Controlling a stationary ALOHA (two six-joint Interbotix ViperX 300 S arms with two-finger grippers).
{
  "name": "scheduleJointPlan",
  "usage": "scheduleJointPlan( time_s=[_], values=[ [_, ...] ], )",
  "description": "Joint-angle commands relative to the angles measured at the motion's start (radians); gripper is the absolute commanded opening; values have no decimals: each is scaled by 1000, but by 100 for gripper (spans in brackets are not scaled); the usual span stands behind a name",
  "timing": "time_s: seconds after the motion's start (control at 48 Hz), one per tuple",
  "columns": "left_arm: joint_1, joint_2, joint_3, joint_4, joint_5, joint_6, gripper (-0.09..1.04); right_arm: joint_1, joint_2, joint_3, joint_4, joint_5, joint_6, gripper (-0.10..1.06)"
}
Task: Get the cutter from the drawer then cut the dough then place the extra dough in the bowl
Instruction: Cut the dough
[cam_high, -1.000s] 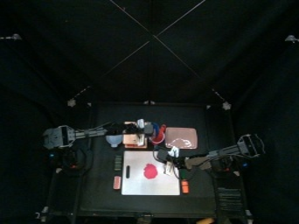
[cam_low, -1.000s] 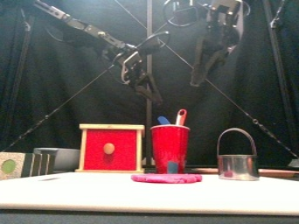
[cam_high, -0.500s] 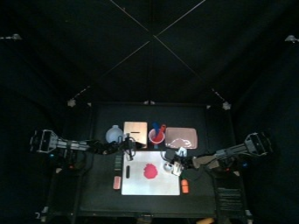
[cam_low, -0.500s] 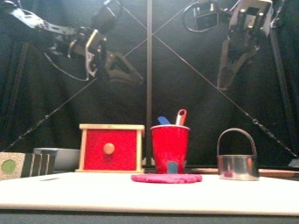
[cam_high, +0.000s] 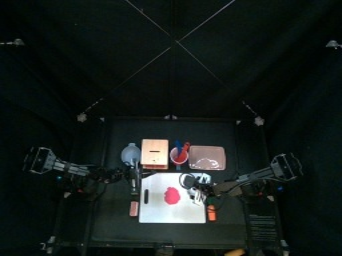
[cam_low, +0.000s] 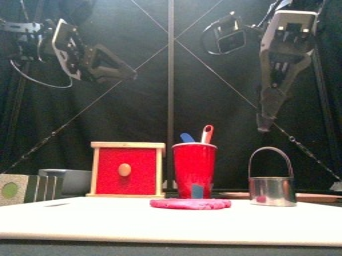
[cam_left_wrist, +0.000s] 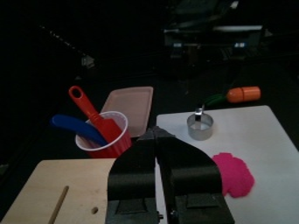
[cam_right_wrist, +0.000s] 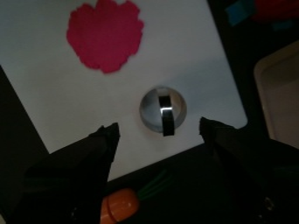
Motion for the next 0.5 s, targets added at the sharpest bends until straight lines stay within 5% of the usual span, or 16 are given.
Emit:
scheduleJointPlan(
  time_s=[0.021,0.25,0.5],
  values=[
    [-20,-46,11,-8,-25,-2,31,-8,18,-37,44,12,-11,98],
    [-25,-127,69,-17,-25,-2,31,-23,51,-52,11,12,-11,83],
    [-25,-144,92,-18,-26,-3,31,-71,57,-46,32,12,-12,81]
  ],
)
